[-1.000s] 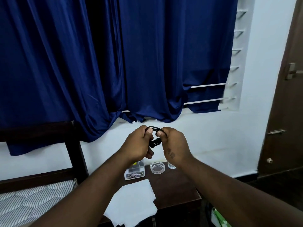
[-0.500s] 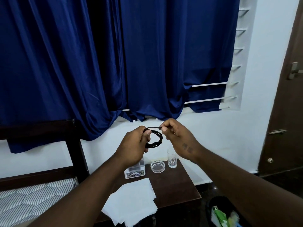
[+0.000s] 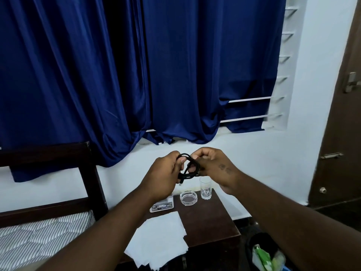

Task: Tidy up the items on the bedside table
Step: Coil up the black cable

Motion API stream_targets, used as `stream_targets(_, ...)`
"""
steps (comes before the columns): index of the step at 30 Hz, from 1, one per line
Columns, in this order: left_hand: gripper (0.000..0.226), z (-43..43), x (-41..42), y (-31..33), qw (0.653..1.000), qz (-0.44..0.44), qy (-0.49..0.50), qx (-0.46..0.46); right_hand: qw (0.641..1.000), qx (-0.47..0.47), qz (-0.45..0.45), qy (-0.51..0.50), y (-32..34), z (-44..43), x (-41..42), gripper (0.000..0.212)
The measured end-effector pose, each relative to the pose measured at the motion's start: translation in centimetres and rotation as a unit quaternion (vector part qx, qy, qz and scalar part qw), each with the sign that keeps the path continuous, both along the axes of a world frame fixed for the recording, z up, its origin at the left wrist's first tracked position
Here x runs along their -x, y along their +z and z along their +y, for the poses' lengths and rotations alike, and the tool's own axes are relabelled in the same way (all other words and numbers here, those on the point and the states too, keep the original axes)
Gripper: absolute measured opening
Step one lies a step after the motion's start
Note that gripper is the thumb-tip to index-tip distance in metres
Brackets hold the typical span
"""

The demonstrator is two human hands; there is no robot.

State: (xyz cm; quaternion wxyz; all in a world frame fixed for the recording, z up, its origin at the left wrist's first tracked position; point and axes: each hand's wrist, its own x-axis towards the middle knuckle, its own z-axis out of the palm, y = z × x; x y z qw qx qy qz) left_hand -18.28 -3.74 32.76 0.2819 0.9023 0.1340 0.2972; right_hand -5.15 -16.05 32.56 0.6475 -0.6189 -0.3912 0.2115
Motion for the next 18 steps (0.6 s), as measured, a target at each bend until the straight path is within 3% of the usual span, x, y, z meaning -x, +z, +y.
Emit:
stream_targets(4, 0.032, 0.1, 0.0, -0.3, 1.0, 0.002, 0.002, -0.03, 0.998, 0.009, 0.043, 0.054, 0.2, -0.6, 0.2, 0.014)
stream_targets(10, 0.03, 0.0, -0.4, -0.5, 0.998, 0.023, 0.007, -0.063, 0.999, 0.03, -0.024, -0.018, 0.1, -0.4, 0.9, 0.036)
stream_targets(14, 0.032, -0.4, -0.4, -0.3, 0.998, 0.032, -0.012, -0.048, 0.997, -0.003, -0.042, -0.064, -0.7, 0.1, 1.5, 0.029)
stream_targets(18, 0.032, -0.5, -0.2, -0.2, 0.999, 0.033, -0.03, -0.005, 0.99, 0.007, -0.117, -0.08, -0.6, 0.3, 1.6, 0.035)
